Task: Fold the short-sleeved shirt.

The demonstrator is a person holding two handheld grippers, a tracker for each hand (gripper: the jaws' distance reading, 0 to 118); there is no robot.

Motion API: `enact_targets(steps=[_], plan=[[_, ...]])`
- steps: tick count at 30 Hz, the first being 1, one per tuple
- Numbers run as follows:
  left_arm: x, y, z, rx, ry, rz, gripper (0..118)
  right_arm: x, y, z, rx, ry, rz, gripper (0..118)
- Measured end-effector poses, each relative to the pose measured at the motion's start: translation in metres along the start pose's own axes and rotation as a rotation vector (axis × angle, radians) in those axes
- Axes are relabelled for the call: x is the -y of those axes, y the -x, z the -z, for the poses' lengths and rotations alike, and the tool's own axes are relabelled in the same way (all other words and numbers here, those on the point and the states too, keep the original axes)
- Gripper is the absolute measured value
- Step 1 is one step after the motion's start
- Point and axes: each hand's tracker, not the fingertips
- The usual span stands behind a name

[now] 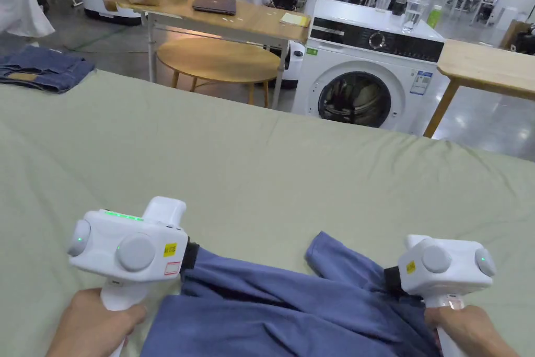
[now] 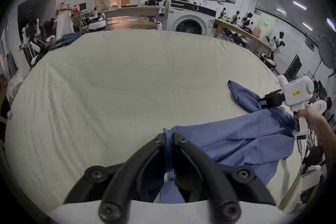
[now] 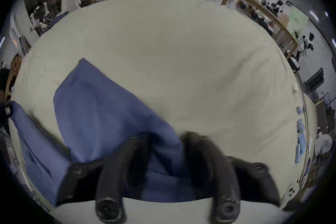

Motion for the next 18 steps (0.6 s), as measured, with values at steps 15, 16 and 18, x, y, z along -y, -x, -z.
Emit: enact_targets(steps=[15,16,18], plan=[[-0.043,0.025,-0.073,-0.004,-0.166,-0.048,2,-0.004,-0.055,-0.143,0.043,-0.439,0.106,1],[-0.049,0.029,-0.081,-0.010,-0.186,-0.050,2,-0.005,-0.059,-0.155,0.054,-0.460,0.108,1],[-0.066,0.036,-0.105,-0.032,-0.224,-0.052,2,-0.011,-0.068,-0.180,0.074,-0.525,0.118,0]])
